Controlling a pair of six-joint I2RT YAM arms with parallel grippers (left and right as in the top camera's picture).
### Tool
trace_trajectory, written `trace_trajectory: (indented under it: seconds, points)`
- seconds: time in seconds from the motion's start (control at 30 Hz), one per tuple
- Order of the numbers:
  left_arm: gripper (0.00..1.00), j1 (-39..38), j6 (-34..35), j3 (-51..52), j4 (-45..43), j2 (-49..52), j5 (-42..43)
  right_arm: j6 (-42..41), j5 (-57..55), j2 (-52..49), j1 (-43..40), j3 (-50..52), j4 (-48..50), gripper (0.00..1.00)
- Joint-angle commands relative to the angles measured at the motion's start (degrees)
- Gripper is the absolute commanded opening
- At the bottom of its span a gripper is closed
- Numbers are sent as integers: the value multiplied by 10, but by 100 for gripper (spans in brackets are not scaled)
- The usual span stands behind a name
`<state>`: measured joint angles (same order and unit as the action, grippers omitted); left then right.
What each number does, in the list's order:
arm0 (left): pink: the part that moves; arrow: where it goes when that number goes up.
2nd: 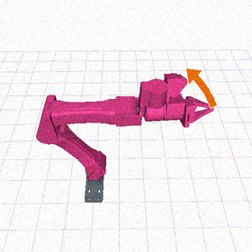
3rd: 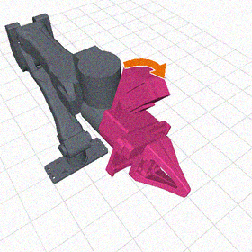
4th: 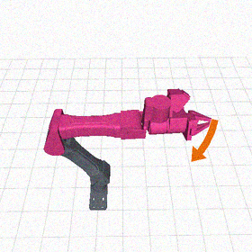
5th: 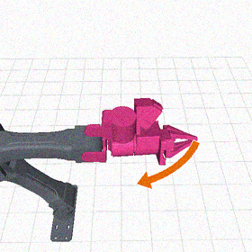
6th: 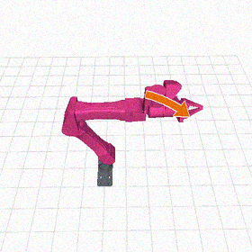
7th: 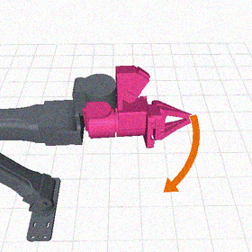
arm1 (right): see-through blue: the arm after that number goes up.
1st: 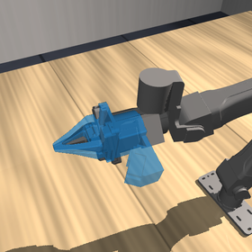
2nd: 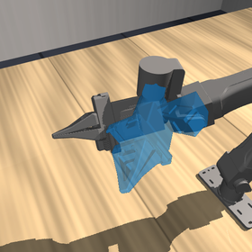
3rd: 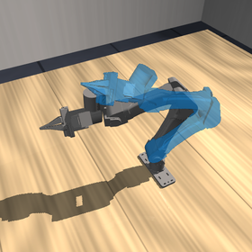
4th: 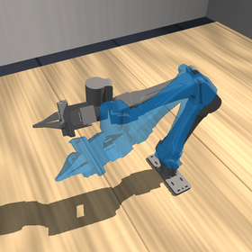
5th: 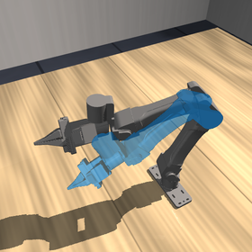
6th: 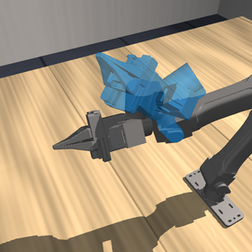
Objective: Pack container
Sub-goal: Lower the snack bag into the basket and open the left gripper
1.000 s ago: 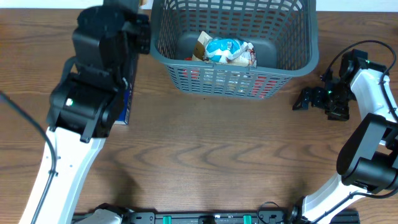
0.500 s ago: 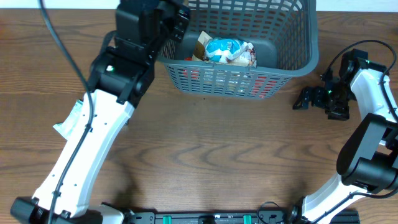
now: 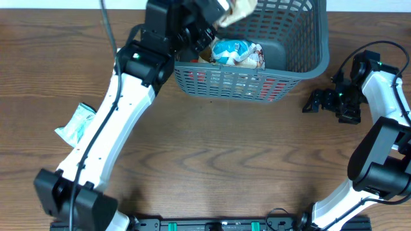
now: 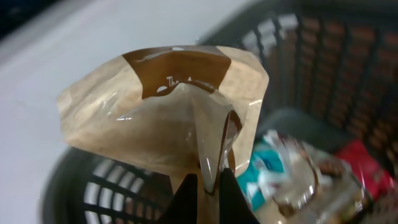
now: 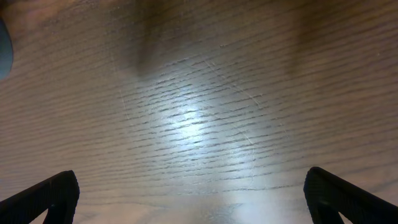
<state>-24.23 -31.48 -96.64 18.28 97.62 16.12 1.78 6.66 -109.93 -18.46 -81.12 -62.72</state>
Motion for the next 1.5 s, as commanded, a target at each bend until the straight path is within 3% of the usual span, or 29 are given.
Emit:
trace_trajectory:
  seconds: [0.0, 0.27, 0.83, 0.87, 0.93, 0.97, 1.03, 1.1, 1.47]
  points:
    - [6, -1, -77, -15, 17, 16, 30, 7, 2, 1, 5, 1, 2, 99]
    - [6, -1, -115, -15, 84, 59, 29, 9, 3, 1, 5, 1, 1, 99]
    - [6, -5, -118, -15, 151, 76, 29, 13, 3, 1, 5, 1, 1, 99]
    - [7, -6, -118, -15, 151, 76, 27, 13, 3, 1, 5, 1, 2, 99]
    - [43, -7, -118, -15, 150, 76, 25, 14, 3, 1, 5, 1, 2, 99]
    - [52, -7, -118, -15, 151, 76, 23, 17, 3, 1, 5, 1, 1, 99]
    - [54, -7, -118, -15, 151, 76, 22, 17, 2, 1, 5, 1, 2, 99]
    - [68, -7, -118, -15, 151, 75, 22, 17, 2, 1, 5, 1, 1, 99]
    - [70, -7, -118, -15, 133, 54, -23, 18, 2, 1, 5, 1, 2, 99]
